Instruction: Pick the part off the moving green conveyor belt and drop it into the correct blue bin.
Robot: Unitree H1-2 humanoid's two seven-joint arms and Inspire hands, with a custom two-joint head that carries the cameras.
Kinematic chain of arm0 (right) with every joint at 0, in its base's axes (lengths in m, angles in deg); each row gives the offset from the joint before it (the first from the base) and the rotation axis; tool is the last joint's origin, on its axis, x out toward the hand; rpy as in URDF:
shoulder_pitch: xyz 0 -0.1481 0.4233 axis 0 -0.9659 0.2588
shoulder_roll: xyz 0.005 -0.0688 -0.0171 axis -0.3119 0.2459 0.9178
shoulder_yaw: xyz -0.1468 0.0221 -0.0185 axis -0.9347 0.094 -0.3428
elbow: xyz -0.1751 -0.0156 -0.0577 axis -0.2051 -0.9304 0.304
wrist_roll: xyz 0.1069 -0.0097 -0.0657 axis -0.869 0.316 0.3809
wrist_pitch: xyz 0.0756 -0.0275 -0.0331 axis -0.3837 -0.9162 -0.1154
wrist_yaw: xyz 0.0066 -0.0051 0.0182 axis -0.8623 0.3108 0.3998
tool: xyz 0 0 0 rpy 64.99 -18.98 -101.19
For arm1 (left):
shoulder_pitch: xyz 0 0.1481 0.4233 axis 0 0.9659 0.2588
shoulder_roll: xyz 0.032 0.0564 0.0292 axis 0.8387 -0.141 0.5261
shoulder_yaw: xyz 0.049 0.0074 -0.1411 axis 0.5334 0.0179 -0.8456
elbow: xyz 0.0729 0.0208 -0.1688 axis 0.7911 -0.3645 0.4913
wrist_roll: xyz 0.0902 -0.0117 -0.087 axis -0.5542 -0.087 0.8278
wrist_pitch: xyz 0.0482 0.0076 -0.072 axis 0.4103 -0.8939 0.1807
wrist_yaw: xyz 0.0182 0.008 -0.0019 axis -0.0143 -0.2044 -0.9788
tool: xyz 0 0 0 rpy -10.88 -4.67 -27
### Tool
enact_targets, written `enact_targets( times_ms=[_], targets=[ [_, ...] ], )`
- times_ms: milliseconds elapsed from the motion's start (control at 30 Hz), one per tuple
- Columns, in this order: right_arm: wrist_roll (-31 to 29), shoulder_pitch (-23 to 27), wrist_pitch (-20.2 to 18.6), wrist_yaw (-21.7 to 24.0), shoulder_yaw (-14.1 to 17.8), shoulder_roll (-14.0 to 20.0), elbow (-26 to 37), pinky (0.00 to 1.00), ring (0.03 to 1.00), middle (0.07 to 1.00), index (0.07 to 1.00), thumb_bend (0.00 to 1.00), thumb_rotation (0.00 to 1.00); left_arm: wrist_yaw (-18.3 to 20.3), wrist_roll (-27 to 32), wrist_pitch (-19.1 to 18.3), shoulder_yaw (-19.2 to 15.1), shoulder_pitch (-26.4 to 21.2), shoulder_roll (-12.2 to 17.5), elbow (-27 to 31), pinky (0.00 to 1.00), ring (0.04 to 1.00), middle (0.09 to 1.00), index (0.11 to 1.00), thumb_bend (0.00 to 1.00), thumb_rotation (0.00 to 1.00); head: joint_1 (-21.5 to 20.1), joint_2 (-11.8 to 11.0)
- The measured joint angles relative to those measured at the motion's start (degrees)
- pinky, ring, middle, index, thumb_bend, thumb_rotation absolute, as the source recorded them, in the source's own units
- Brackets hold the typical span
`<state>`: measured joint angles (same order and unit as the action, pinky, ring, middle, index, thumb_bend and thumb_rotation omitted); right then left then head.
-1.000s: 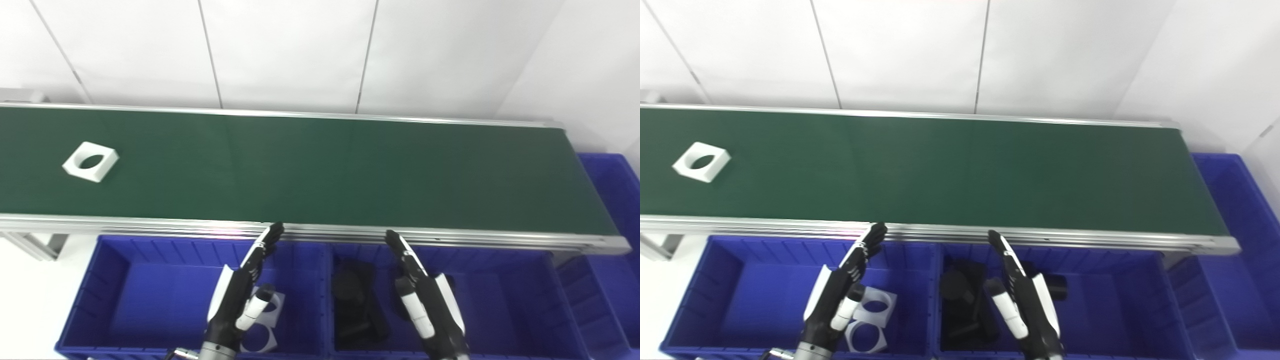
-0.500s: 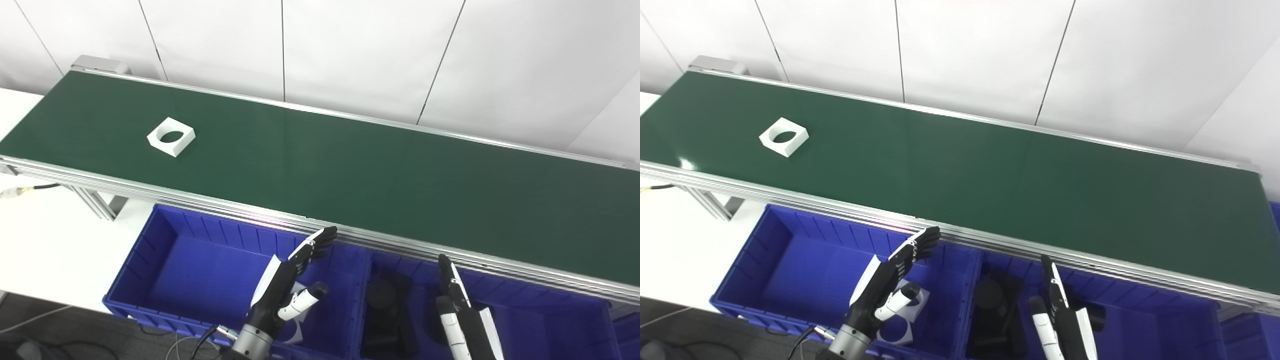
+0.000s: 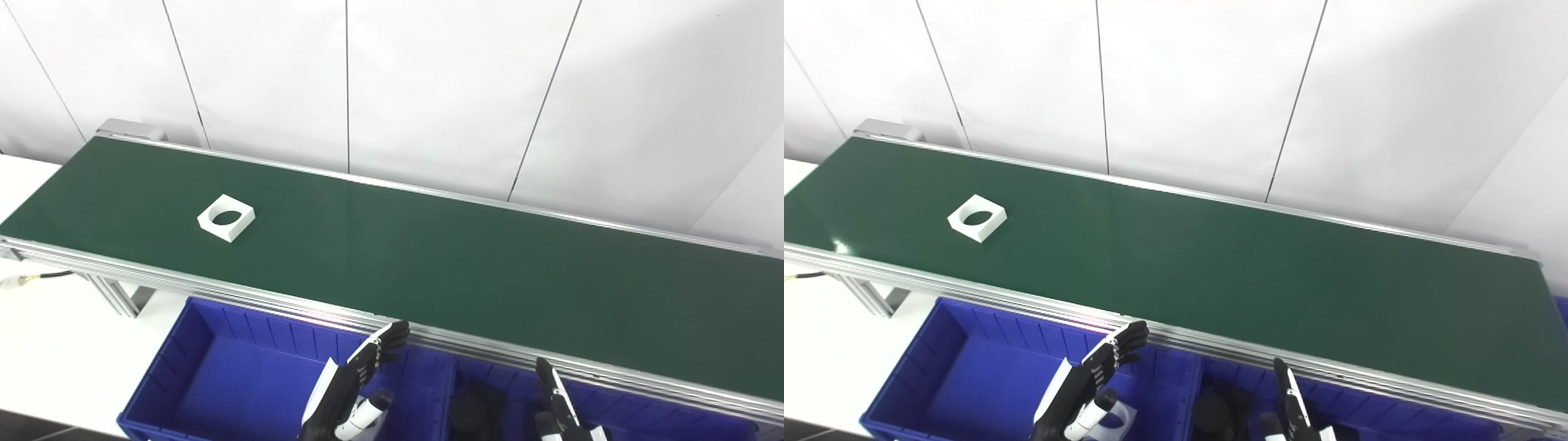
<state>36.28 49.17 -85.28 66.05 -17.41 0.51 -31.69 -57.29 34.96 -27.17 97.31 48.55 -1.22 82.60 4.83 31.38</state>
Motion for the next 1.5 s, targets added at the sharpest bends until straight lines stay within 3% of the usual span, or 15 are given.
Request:
enact_targets(
  times_ms=[433, 667, 900, 1133, 1300, 1500],
  targets=[
    [-1.41, 0.25, 0.00, 0.21, 0.40, 0.45, -0.35, 1.00, 1.000, 0.989, 0.986, 0.56, 1.00, -0.62, -2.41, 0.23, -1.11, -0.30, 0.97, 8.85, 0.86, 0.903, 0.928, 0.908, 0.86, 0.97, 2.55, 0.09],
    [-2.17, 1.10, 0.05, 0.20, 0.84, 0.93, -2.02, 1.00, 1.000, 0.990, 0.985, 0.58, 1.00, 0.40, -7.41, -0.38, -5.19, -5.86, 1.25, 13.56, 0.85, 0.900, 0.928, 0.929, 0.80, 0.98, 5.27, -0.18],
    [-2.25, 1.63, 0.08, 0.05, 0.98, 0.82, -2.68, 1.00, 1.000, 0.984, 0.988, 0.58, 1.00, 4.10, -10.38, -8.07, -10.42, -13.72, 2.37, 18.08, 0.89, 0.930, 0.950, 0.946, 0.76, 0.85, 5.27, 0.17],
    [-1.70, 2.09, 1.19, -0.16, 1.02, 0.83, -3.78, 1.00, 1.000, 0.980, 0.985, 0.55, 1.00, 7.92, -11.89, -15.14, -13.93, -18.79, 7.10, 18.13, 0.87, 0.924, 0.954, 0.958, 0.78, 0.77, 4.83, 0.44],
    [-1.48, 3.19, 1.86, -0.18, 1.01, 0.79, -5.10, 1.00, 1.000, 0.973, 0.977, 0.56, 1.00, 11.54, -10.61, -18.46, -14.82, -24.97, 9.79, 13.74, 0.91, 0.948, 0.965, 0.963, 0.84, 0.63, 5.18, 0.09],
    [-1.76, 3.26, 2.39, -0.07, 1.11, 0.82, -5.58, 1.00, 1.000, 0.980, 0.985, 0.57, 1.00, 14.38, -12.01, -21.11, -14.99, -30.41, 13.60, 8.54, 0.90, 0.944, 0.966, 0.967, 0.86, 0.56, 5.36, -0.26]
  ],
)
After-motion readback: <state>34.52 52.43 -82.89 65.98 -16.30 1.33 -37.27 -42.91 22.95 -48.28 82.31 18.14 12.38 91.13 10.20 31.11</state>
